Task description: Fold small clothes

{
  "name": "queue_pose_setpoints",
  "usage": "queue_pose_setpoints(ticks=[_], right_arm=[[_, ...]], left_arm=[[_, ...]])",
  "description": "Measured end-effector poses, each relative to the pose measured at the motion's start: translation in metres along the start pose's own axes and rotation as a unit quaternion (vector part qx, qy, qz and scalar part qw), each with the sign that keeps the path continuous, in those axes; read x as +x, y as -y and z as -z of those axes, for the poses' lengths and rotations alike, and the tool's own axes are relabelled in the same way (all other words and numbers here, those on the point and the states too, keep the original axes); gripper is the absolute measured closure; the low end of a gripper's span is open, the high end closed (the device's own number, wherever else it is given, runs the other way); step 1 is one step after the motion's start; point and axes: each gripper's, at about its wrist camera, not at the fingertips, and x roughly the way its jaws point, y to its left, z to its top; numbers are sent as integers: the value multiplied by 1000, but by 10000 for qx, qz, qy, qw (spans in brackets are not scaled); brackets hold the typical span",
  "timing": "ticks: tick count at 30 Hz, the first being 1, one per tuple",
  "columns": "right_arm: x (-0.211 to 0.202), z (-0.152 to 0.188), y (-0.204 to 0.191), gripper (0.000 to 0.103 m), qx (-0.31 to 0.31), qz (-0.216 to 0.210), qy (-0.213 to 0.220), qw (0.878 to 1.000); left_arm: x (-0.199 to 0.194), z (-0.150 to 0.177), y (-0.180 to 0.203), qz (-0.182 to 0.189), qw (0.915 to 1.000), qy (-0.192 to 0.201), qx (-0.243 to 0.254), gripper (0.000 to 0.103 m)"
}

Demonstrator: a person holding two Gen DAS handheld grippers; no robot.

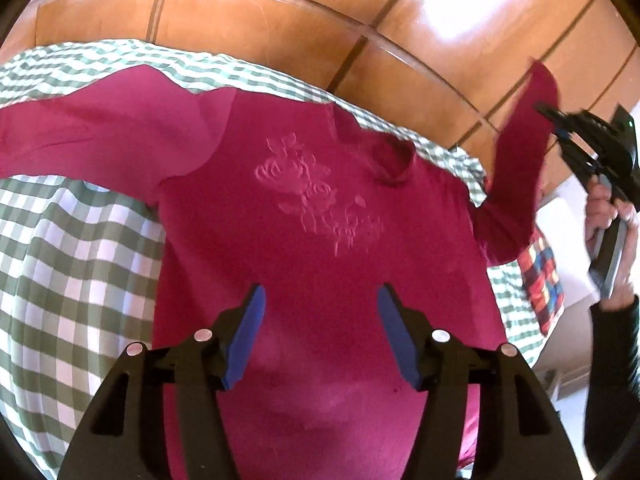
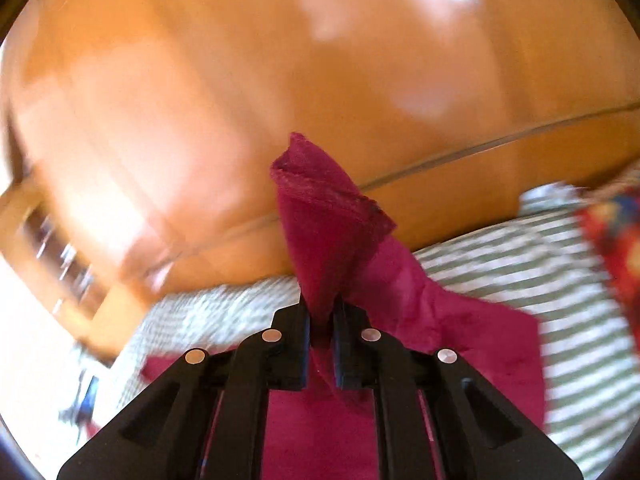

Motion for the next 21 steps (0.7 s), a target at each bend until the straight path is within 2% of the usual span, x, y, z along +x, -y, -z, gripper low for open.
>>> queue_pose_setpoints(ticks=[3,5,7,8,11,14,16,18,21], right_arm=[[49,25,-38,95,-290,-316,-554,9975],[68,40,-54,87,-423,-483,-821,9946],[65,46,-55,40,-324,-604,-734,9949],[62,46,-52,36,-275,-613,-653,9956],[35,48,-27,36,-36,-519,-461,9976],[10,58,10,36,172,-81,-355,9992],[-15,74,36,36,332,308,-386,9982],[-37,99,69,36,585,739,-476,9944],[-56,122,108,37,1004,1138,-583,9867]], left_arm=[[2,-8,-8,100,9998,33,-164,42],[5,-15,-13,171,9995,39,-268,40],[7,-21,-16,214,9991,62,-367,37],[8,-23,-18,247,9988,76,-417,36],[14,-34,-25,309,9980,86,-536,36],[25,-46,-30,285,9978,80,-600,36],[35,-54,-33,133,9979,60,-638,36],[43,-62,-37,44,9978,52,-663,36],[62,-74,-43,-129,9976,-49,-684,38]])
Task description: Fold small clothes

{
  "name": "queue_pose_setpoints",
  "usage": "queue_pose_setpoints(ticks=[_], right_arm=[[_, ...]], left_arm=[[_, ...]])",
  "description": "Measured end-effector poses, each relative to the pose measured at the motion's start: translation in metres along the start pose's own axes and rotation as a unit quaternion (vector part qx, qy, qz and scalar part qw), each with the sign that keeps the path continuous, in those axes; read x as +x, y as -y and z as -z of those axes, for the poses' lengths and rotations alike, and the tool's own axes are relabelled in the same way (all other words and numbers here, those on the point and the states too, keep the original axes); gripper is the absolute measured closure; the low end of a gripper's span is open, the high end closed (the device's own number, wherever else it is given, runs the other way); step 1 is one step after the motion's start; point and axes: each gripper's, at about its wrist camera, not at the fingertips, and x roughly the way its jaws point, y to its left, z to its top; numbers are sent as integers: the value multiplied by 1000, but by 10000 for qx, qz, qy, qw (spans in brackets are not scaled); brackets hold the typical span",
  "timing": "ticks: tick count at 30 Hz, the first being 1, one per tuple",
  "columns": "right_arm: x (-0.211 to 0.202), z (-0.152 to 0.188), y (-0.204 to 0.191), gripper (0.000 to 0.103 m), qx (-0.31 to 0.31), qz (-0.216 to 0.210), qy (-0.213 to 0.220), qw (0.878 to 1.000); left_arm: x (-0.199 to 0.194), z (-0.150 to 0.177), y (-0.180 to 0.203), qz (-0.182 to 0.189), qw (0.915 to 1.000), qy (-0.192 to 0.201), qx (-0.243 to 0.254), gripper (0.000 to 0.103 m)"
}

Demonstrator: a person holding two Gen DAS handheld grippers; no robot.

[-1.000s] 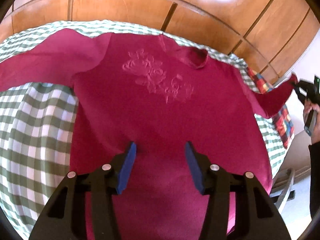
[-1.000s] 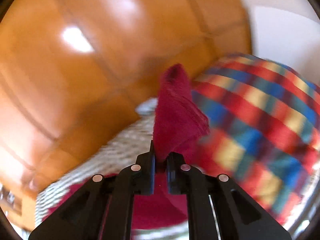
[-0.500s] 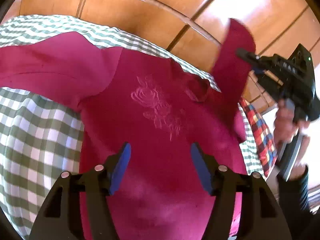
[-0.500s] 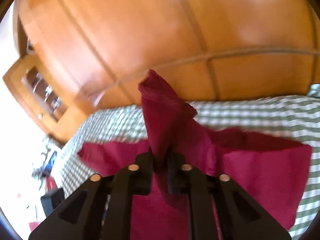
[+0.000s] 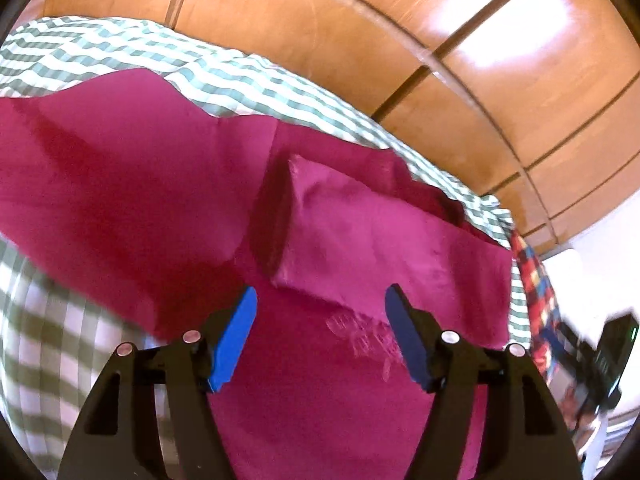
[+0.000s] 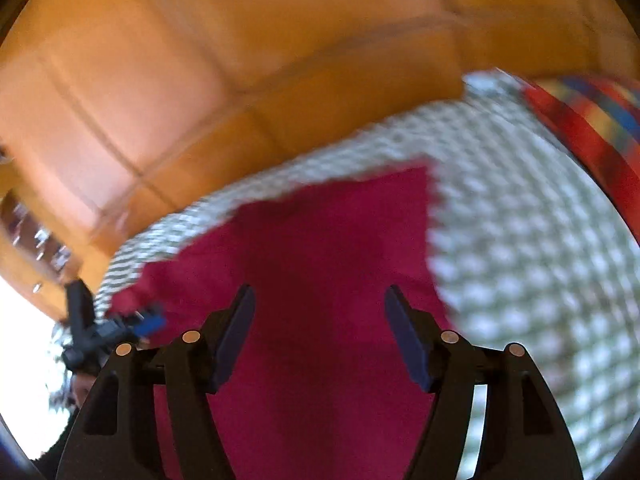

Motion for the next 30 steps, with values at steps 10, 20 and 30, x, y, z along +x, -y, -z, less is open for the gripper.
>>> queue_pose_setpoints(ticks=[10,20,30], right_arm=[[36,-18,-16,46,-59,-17,72,10000],[139,-76,-17,46,-567,1498,-112,9870],[121,-78,-13,33,-894,1714,-49,9811]], left_arm=[[10,-13,36,-97,9976,116,676,96],[-22,-3,49,97,9940,560,934,94],[15,9,23,-503,9967,120,622,64]])
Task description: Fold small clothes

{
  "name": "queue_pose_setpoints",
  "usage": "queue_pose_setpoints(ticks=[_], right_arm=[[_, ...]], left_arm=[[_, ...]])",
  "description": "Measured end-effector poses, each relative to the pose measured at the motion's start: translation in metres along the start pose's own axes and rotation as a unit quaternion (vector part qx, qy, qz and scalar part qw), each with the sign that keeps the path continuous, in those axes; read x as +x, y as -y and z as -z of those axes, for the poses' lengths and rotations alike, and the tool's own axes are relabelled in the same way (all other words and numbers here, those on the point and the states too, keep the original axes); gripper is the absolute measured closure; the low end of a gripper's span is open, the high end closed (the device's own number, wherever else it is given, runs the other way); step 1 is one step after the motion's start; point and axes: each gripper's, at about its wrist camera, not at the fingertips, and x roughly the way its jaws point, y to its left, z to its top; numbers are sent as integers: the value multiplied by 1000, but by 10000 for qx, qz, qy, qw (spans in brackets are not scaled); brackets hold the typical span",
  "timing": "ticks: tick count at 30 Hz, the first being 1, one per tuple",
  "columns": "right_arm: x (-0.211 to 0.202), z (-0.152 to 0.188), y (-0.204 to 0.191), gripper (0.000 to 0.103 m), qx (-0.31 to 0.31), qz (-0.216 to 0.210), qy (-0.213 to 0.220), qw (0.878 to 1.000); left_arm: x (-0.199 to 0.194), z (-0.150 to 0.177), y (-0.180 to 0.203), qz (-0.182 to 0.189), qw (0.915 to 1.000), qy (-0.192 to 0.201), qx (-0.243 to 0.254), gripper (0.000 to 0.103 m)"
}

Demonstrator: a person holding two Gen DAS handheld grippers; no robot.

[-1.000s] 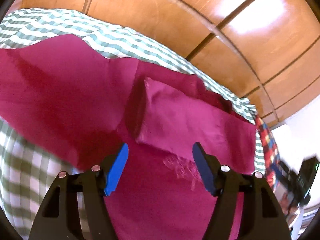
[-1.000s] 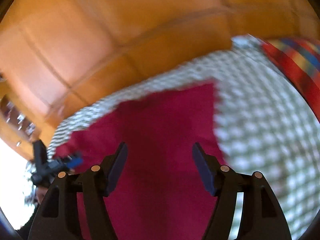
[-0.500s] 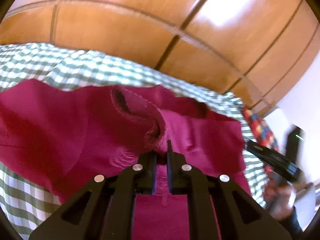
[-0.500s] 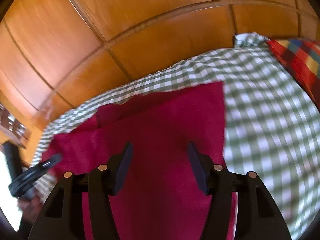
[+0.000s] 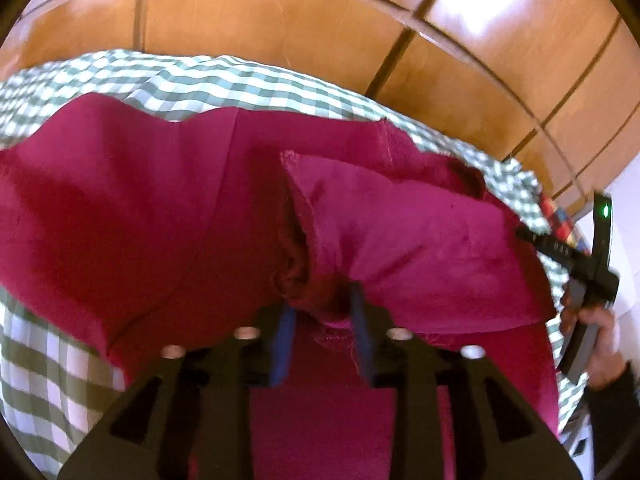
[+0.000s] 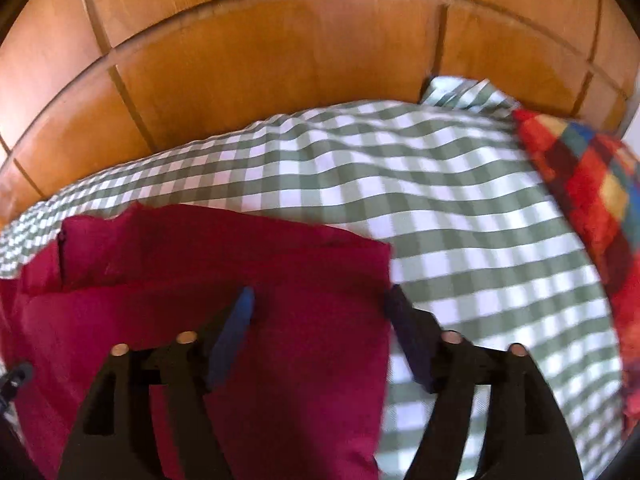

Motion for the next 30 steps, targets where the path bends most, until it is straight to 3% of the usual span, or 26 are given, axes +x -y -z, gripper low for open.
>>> queue_pose_setpoints(ticks=[6,10,14,16,21,24,27,30], right_arm=[[-41,42,-39,33,-376,-588,263,9972],[-25,72,-66,32,-703,-273,60,9971],[-20,83,-67,25,-713,-166,229,9971],[-18,82,-65,21,-647,-248,189,9974],[-17,82,-67,19,-674,-157,206,9974],[-17,82,-68,17,-662,-153,207,9975],[-18,82,-67,16,-631,-209,228,9975],[-18,83,-68,16,-636,-202,253,9975]], left_arm=[[-24,2,-9,-313,9986,420,-5,64],[-4,-2,-12,-926,9956,122,72,61],[-10,5,-19,-805,9964,223,-142,59],[-18,12,-22,-688,9970,289,-204,44],[-36,30,-36,-536,9963,405,-533,40],[-55,38,-32,-784,9939,635,-450,26],[-79,49,-27,-1040,9887,1031,-318,22],[-94,56,-30,-1072,9868,1152,-371,21]])
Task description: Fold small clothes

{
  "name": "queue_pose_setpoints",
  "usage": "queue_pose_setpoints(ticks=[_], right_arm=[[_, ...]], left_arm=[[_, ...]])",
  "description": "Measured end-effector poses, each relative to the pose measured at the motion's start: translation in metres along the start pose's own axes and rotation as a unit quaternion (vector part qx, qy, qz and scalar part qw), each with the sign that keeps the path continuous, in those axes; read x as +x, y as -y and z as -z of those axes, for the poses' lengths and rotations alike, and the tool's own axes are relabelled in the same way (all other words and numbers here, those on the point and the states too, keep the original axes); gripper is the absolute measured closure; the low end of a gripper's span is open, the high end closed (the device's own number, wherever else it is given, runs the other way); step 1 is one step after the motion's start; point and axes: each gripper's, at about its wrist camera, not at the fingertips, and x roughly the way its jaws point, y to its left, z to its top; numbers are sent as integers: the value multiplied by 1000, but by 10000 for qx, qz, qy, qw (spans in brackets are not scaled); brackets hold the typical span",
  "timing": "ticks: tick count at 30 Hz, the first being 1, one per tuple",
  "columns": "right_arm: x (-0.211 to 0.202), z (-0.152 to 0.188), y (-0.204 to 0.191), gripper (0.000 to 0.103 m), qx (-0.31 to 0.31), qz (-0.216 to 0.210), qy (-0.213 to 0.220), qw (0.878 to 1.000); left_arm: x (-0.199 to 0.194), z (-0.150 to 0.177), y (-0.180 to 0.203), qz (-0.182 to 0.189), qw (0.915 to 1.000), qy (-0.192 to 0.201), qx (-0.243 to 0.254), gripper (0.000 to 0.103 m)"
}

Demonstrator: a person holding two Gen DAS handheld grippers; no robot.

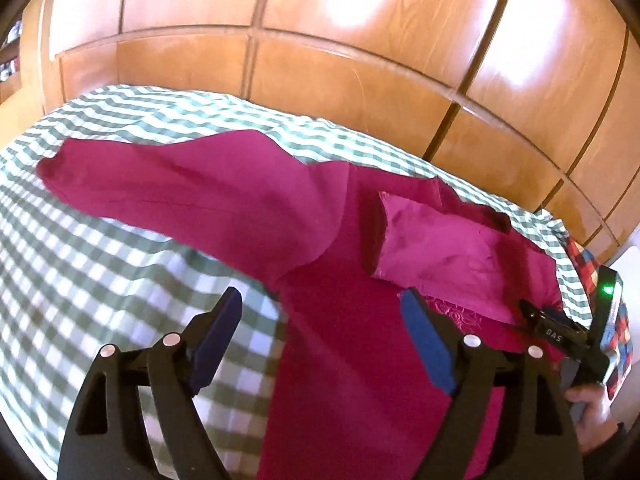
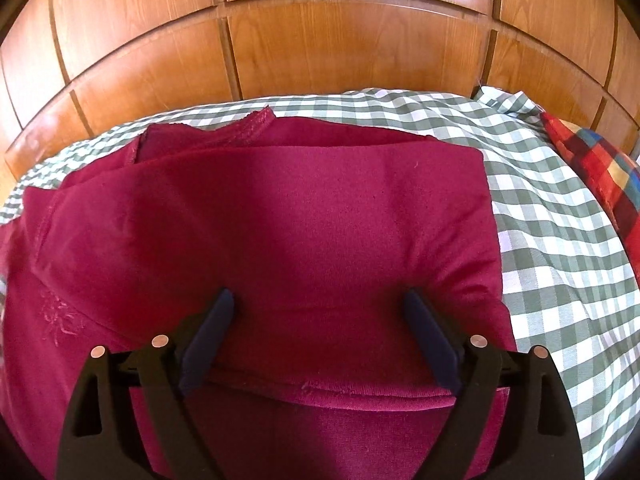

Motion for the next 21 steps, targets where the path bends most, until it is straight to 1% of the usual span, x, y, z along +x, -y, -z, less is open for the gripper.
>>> queue_pose_setpoints(ticks=[3,7,9,10,11,13,14,15,17,18,19,20,21], right_arm=[[-1,1,0,16,-5,18,29,10000],[-2,2,-1,16,-26,55,46,10000],[-2,2,-2,16,-29,64,53,10000],[-3,2,-2,16,-31,69,56,10000],[-3,2,-2,16,-34,72,58,10000],[-3,2,-2,16,-44,83,62,9999],[-3,3,-2,16,-46,86,63,9999],[-3,2,-1,16,-52,75,60,9999],[-3,2,-1,16,-52,74,62,9999],[-3,2,-2,16,-54,75,61,9999],[-3,2,-2,16,-54,75,61,9999],[-3,2,-2,16,-52,73,61,9999],[-3,2,-2,16,-52,73,61,9999]], left_arm=[[-10,4,-11,-117,9998,41,-150,21],[-16,11,-25,-282,9990,106,-336,16],[-18,15,-33,-328,9984,120,-447,14],[-18,17,-39,-303,9978,133,-582,11],[-18,19,-46,-229,9969,121,-748,10],[-15,23,-62,67,9929,-19,-1186,6],[-14,25,-70,242,9893,-117,-1434,5],[-11,27,-82,455,9839,-248,-1710,3],[-11,29,-97,630,9785,-310,-1938,3],[-11,28,-105,700,9764,-302,-2019,3],[-14,26,-118,787,9726,-234,-2175,3],[-18,25,-126,811,9701,-140,-2284,3],[-23,24,-136,781,9671,37,-2421,2]])
